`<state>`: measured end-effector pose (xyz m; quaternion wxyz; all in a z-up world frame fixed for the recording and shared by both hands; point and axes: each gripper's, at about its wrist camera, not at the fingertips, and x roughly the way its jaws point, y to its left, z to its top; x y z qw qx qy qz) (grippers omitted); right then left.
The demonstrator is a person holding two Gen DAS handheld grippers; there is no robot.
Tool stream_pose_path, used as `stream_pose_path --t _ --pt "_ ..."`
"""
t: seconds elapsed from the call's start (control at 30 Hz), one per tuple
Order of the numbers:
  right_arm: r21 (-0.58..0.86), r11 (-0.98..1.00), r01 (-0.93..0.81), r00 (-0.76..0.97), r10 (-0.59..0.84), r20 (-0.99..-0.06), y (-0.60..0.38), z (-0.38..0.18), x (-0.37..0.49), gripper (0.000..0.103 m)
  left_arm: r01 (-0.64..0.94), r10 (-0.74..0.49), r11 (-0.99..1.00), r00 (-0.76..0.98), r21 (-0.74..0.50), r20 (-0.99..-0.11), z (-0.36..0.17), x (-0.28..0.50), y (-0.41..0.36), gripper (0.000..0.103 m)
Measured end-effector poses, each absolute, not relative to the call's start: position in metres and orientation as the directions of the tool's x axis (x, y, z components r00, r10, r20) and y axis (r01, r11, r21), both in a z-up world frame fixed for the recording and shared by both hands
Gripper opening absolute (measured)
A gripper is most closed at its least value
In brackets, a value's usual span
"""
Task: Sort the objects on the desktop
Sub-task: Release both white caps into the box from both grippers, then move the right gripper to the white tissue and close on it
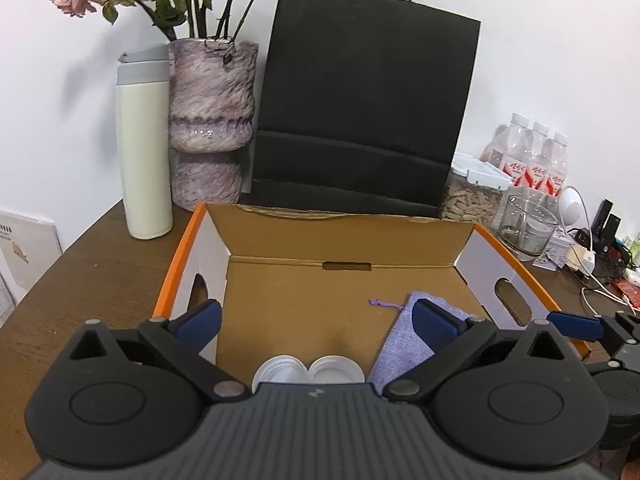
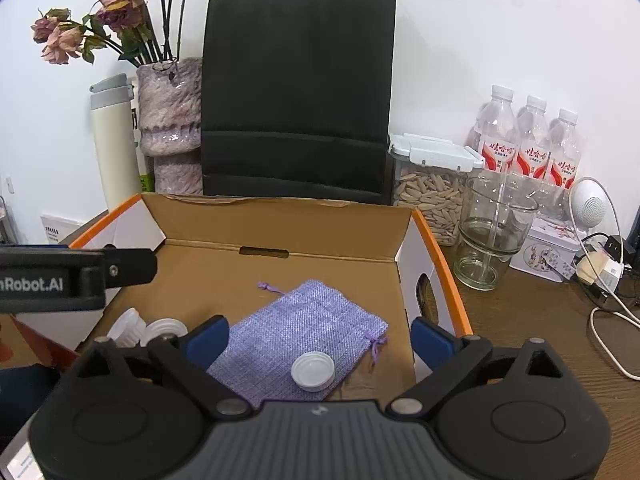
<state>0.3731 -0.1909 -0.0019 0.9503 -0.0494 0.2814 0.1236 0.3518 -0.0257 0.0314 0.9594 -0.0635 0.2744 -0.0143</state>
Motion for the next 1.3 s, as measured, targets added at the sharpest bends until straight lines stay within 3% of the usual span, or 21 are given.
stream_pose_path --t 0.3,0.8,1.3 --pt "-0.03 0.963 -0.268 0.819 0.212 -0.533 -0.19 0.004 0.367 0.099 -0.013 -0.058 0.99 0.862 -0.137 -0.504 0.035 0.346 -0.027 0.103" --pt "-0.032 0.982 -0.184 0.903 0.156 -0.4 -0.257 0.027 0.309 0.099 0.017 -0.041 0.998 0.923 -0.067 -0.383 0.052 0.287 -0.037 0.103" --pt "-0.026 0.995 -0.095 0.853 0.068 -0.517 -0.34 -0.021 0.298 0.102 -0.052 0.024 0.996 0.93 -0.067 -0.367 0.032 0.232 -0.021 0.103"
